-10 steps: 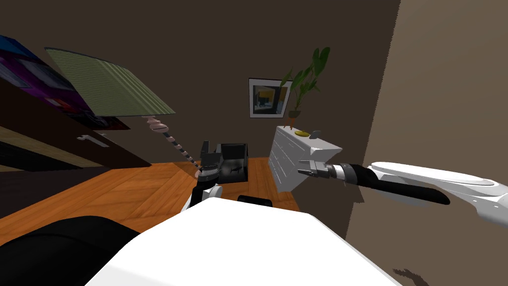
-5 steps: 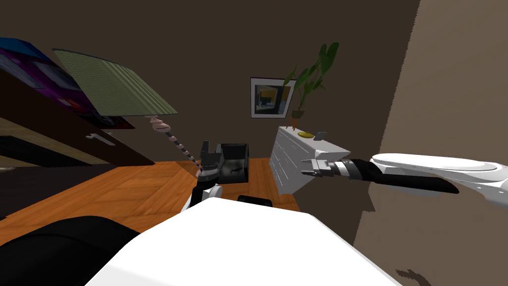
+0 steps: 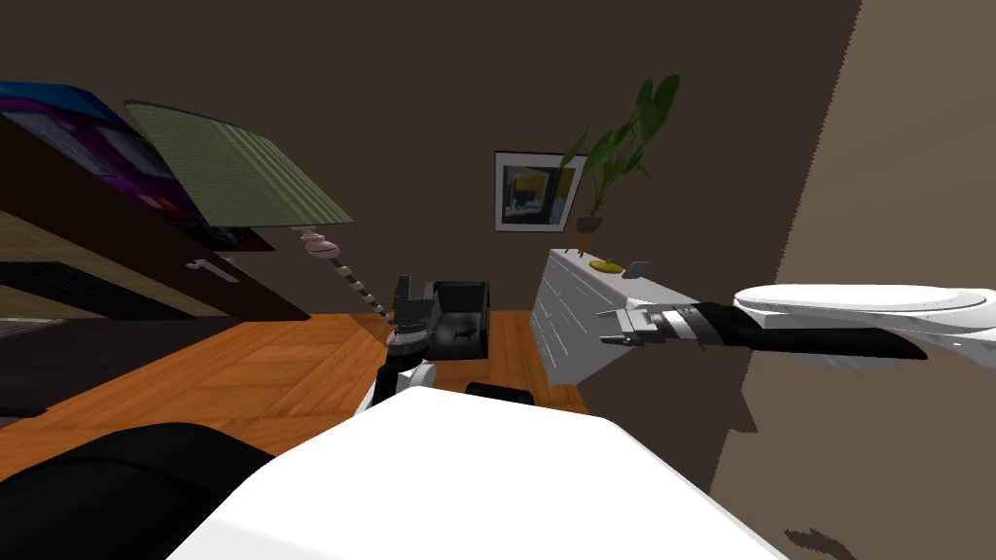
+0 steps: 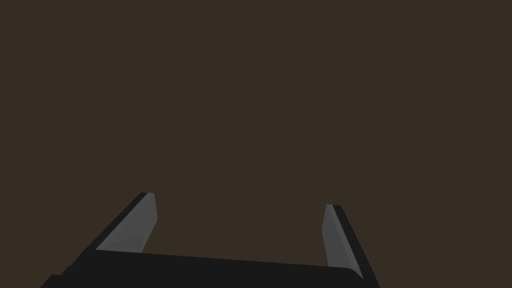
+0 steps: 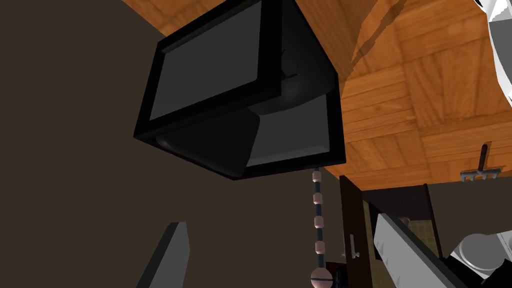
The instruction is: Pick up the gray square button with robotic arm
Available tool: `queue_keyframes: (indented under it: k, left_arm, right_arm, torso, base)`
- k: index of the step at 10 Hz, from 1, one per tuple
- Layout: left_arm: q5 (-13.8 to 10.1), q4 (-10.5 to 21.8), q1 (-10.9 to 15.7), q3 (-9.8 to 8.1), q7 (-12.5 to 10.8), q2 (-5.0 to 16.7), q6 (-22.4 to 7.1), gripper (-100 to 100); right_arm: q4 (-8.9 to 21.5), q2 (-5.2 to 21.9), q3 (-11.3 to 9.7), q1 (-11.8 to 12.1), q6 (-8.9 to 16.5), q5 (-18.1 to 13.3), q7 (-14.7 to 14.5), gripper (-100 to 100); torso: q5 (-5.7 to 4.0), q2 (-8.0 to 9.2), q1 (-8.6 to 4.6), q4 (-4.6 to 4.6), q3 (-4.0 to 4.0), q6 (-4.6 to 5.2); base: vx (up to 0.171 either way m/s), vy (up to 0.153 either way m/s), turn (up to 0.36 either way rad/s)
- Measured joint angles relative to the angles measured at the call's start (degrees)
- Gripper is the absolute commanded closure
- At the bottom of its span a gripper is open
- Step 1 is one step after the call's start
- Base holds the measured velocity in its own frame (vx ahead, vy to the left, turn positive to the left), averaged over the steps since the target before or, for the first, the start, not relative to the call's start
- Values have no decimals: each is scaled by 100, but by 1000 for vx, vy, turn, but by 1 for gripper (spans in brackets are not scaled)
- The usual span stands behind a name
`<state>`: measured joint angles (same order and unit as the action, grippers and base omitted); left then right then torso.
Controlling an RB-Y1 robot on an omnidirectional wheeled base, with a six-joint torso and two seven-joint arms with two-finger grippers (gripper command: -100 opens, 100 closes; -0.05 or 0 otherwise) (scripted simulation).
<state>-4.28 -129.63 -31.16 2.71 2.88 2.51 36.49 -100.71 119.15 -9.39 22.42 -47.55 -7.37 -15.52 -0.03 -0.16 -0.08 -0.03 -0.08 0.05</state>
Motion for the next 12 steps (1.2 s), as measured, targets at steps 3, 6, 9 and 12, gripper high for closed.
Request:
queue_keyframes:
  k: [3,6,9,12]
  left_arm:
    - [0,0,0,0,0,0,0,0]
    - [0,0,0,0,0,0,0,0]
    - [0,0,0,0,0,0,0,0]
    - [0,0,0,0,0,0,0,0]
  right_arm:
    - [220,539,113,117,-124,-221,-94,-100]
    - [388,1053,-102,-55,-254,-329,-238,-100]
    - [545,1517,-227,-137,-358,-453,-368,-100]
    - [690,1985,-362,-227,-460,-586,-504,-100]
  torso:
    - [-1,-7,1,-3,-5,2]
    - [0,0,2,0,0,3]
    - [-2,-1,-2,-1,-1,3]
    - [-3,4,-2,0,1,4]
  base:
    - [56,-2,43]
    - [44,-4,40]
    - [72,-14,64]
    - [55,-17,29]
